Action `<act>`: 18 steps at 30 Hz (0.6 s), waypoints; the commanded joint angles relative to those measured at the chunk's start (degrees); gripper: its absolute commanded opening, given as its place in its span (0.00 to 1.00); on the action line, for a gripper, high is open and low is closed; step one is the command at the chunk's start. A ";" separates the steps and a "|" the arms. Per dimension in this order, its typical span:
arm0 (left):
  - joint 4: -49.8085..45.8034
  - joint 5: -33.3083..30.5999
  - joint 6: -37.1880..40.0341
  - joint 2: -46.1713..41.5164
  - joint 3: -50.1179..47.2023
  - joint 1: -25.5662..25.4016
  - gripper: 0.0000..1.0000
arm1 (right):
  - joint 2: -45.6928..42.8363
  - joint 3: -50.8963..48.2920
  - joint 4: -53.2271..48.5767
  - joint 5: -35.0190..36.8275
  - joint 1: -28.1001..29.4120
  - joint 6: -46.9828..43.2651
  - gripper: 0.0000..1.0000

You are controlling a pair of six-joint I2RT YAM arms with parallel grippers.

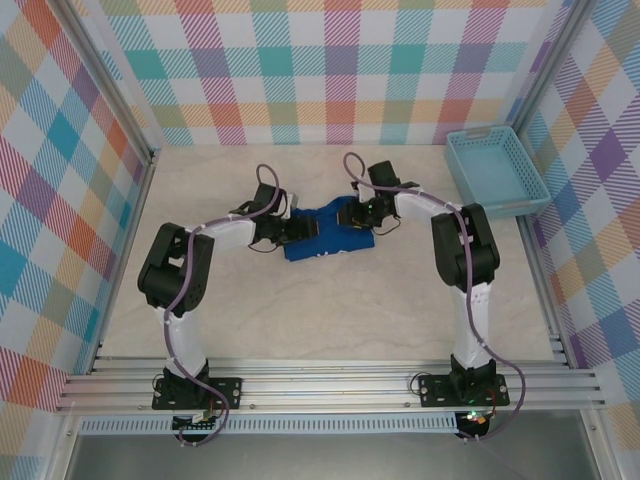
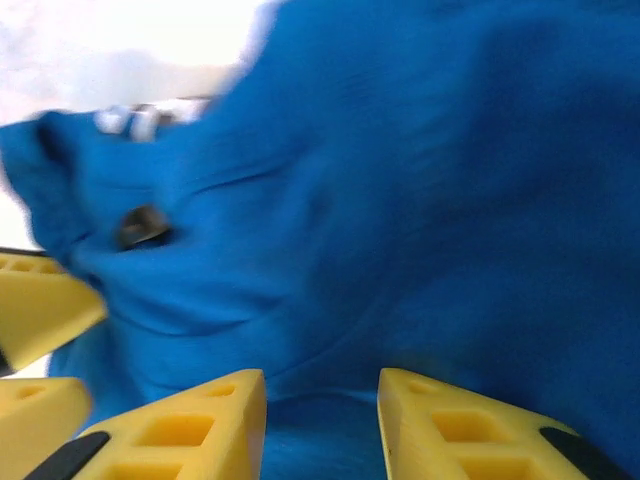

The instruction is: Fold the inside-out t-shirt

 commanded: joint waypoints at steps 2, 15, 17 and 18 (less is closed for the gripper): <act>-2.57 -1.99 0.79 -4.20 -0.59 2.83 0.71 | -0.62 3.22 -3.64 0.23 -2.48 0.93 0.34; -2.46 -0.54 -3.10 -4.81 -3.06 5.68 0.86 | -18.32 -14.71 2.62 -2.49 -1.99 -1.07 0.41; -1.97 -0.23 -3.09 -2.67 -1.95 5.59 0.86 | -19.91 -16.35 2.43 -2.15 -2.00 -1.61 0.42; -1.46 0.40 -3.11 -2.11 -1.81 5.55 0.86 | -20.50 -17.07 2.58 -1.99 -1.99 -1.60 0.41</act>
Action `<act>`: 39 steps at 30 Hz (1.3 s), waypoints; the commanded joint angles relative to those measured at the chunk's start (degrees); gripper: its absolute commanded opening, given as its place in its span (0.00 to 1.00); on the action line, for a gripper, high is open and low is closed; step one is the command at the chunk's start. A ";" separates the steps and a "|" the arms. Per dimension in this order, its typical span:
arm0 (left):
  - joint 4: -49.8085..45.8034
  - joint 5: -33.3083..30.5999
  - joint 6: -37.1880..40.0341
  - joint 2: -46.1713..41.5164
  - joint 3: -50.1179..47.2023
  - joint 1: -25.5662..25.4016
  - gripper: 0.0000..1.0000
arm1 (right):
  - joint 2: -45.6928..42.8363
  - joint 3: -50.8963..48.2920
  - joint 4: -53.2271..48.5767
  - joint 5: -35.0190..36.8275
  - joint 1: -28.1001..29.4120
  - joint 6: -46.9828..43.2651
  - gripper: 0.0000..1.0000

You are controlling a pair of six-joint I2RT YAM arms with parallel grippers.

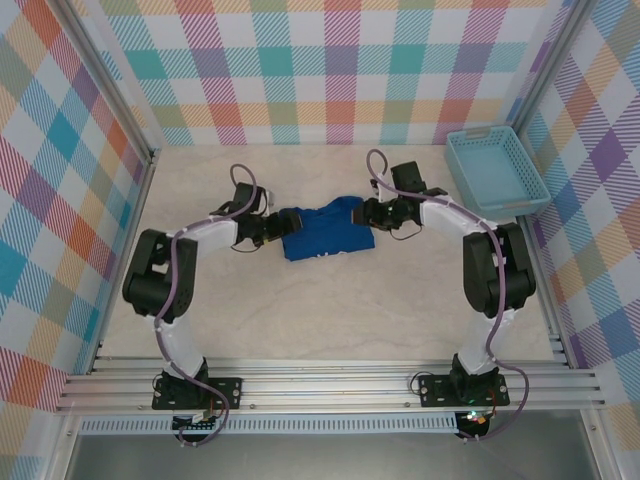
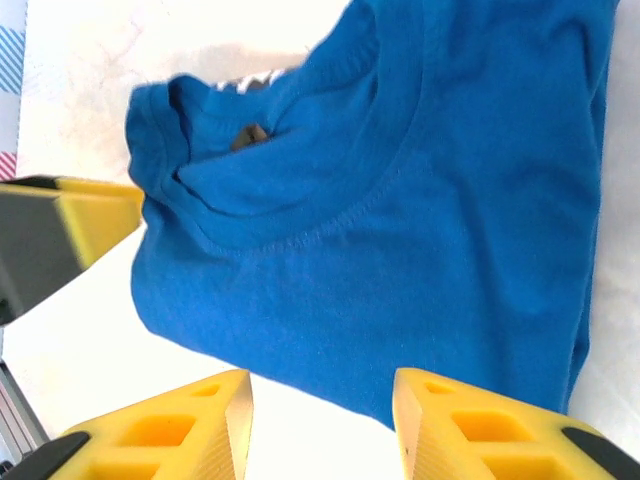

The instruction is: Fold the inside-out t-shirt

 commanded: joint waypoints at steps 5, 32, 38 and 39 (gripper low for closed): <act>3.86 5.68 -1.80 4.35 1.72 -1.69 0.81 | -3.72 -4.88 0.96 -0.24 0.26 -1.42 0.41; -41.06 -6.68 36.04 14.77 42.36 20.00 0.00 | -13.35 -6.11 -6.20 4.57 -1.01 -5.52 0.42; -51.42 -15.80 41.66 28.35 66.00 25.60 0.00 | -12.29 -6.27 -6.25 4.31 -1.02 -6.07 0.42; -51.70 -17.55 41.88 30.31 68.83 25.93 0.00 | -12.13 -6.36 -6.17 4.11 -1.05 -6.09 0.42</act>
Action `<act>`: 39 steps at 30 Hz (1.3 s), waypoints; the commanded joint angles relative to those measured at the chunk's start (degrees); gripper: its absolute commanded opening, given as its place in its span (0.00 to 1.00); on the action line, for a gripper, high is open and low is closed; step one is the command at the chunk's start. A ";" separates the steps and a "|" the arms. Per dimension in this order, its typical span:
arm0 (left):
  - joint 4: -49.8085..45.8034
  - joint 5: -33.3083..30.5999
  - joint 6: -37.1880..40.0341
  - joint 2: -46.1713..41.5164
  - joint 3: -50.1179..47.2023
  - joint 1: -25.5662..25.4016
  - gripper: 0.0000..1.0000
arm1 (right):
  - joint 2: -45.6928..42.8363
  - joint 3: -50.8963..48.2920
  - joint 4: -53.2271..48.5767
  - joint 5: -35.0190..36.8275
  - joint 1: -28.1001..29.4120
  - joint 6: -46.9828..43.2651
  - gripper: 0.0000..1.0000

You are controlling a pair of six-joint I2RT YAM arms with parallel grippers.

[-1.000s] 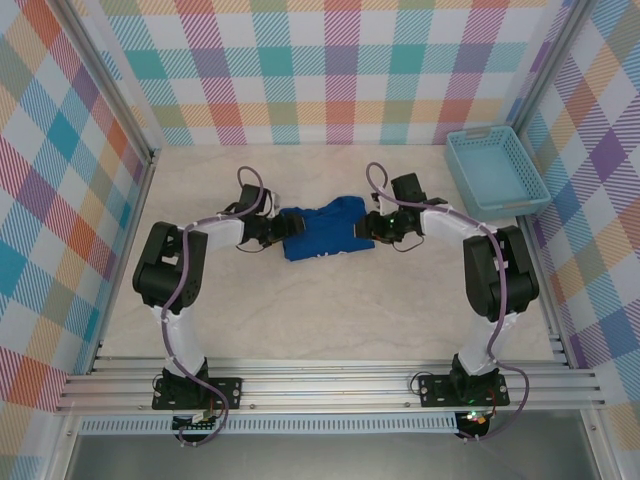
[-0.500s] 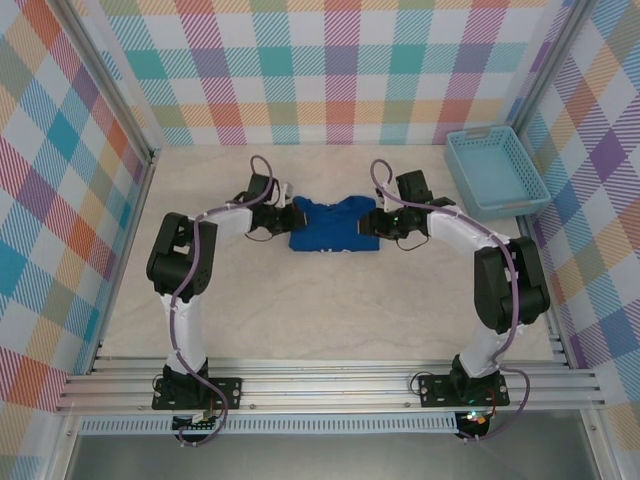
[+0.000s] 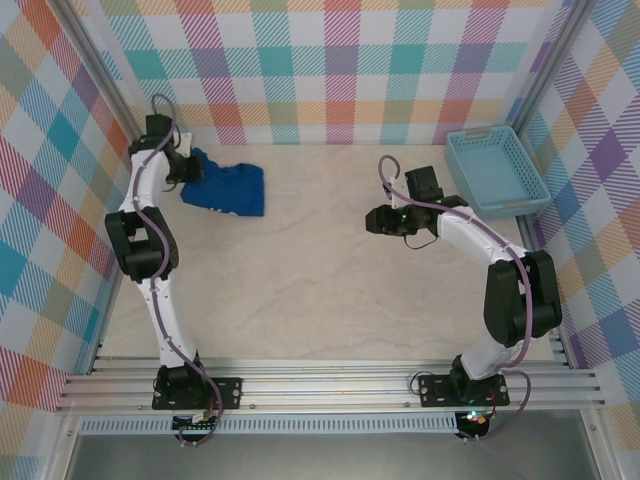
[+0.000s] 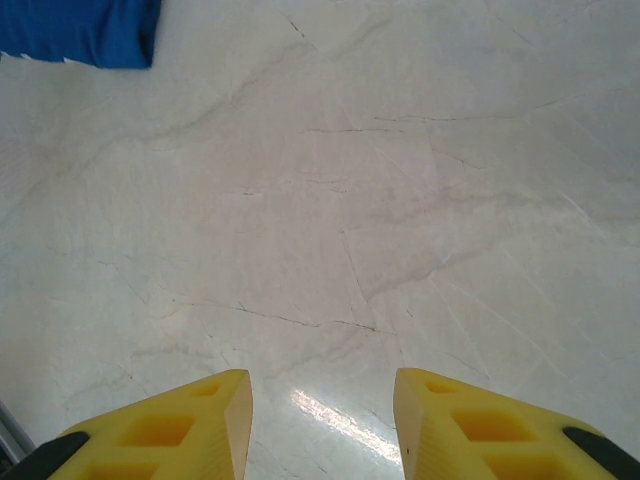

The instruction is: Fold the inside-out t-shirt

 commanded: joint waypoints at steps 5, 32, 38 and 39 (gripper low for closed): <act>-6.48 -16.76 2.79 11.36 14.92 -0.44 0.28 | -0.18 -0.49 -1.23 -0.66 -0.20 -1.39 0.42; 82.20 -15.37 -19.55 -59.89 -105.13 -11.26 1.00 | -14.64 -38.98 50.92 44.18 -5.64 -14.62 1.00; 87.30 -14.28 -15.11 -49.30 -101.75 -11.21 1.00 | -11.20 -43.84 67.73 37.37 -8.62 -17.43 1.00; 88.06 -14.23 -15.01 -47.32 -101.03 -11.05 1.00 | -10.34 -44.39 69.05 35.53 -9.56 -16.86 1.00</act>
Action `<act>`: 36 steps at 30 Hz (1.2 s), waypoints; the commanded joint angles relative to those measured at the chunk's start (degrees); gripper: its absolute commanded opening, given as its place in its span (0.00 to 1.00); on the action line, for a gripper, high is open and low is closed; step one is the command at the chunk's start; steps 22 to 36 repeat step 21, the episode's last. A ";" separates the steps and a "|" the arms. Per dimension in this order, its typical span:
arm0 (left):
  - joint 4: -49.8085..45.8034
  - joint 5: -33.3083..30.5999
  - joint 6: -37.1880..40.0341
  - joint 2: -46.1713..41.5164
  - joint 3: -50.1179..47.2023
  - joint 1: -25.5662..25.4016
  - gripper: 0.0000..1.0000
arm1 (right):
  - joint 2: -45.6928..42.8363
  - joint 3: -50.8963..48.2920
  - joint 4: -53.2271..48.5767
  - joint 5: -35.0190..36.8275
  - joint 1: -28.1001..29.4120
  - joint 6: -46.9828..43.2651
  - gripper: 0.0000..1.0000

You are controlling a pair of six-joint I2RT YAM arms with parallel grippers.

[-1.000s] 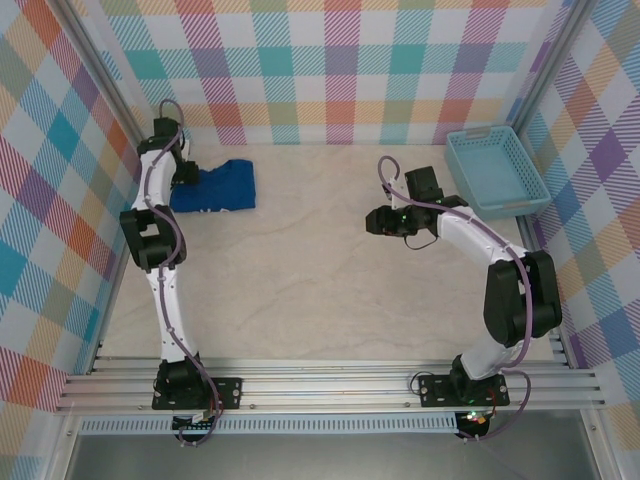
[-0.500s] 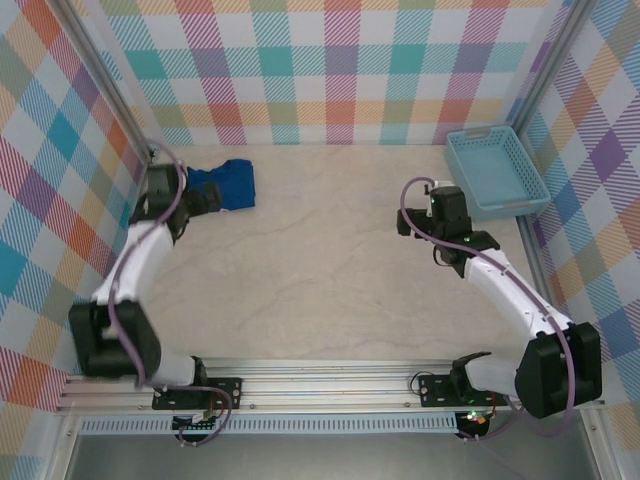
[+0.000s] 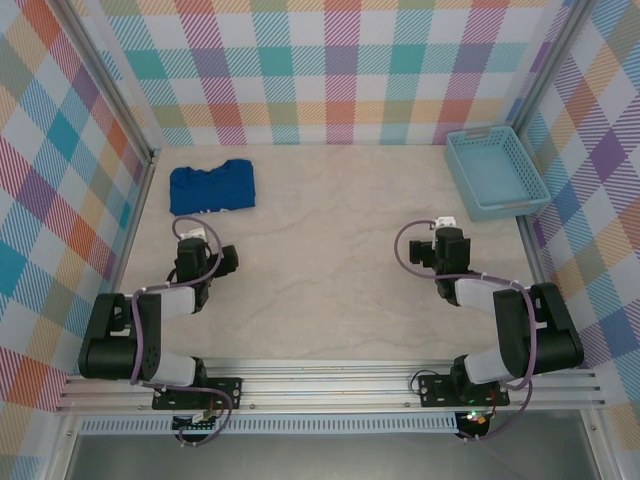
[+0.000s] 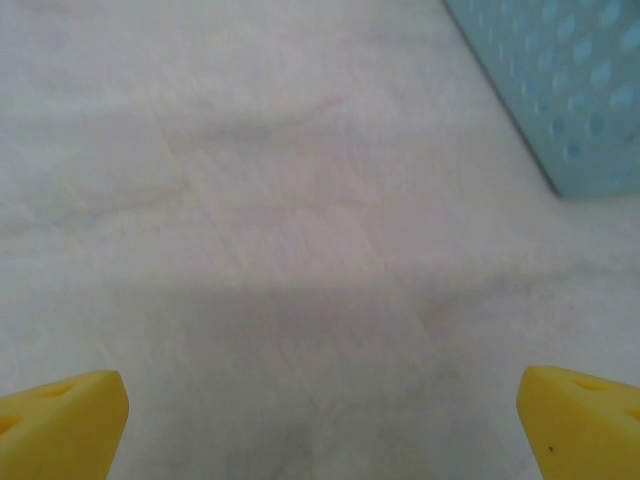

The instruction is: Fold the inside-out t-shirt

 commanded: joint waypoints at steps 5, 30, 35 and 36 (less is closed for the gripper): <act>14.85 2.60 5.90 6.42 2.25 -1.97 1.00 | 6.36 -3.61 23.64 -12.23 -6.13 0.64 1.00; 17.15 2.81 6.71 7.08 1.16 -2.50 1.00 | 5.87 -2.30 19.77 -14.45 -7.46 1.43 1.00; 17.15 2.81 6.71 7.08 1.16 -2.50 1.00 | 5.87 -2.30 19.77 -14.45 -7.46 1.43 1.00; 17.15 2.81 6.71 7.08 1.16 -2.50 1.00 | 5.87 -2.30 19.77 -14.45 -7.46 1.43 1.00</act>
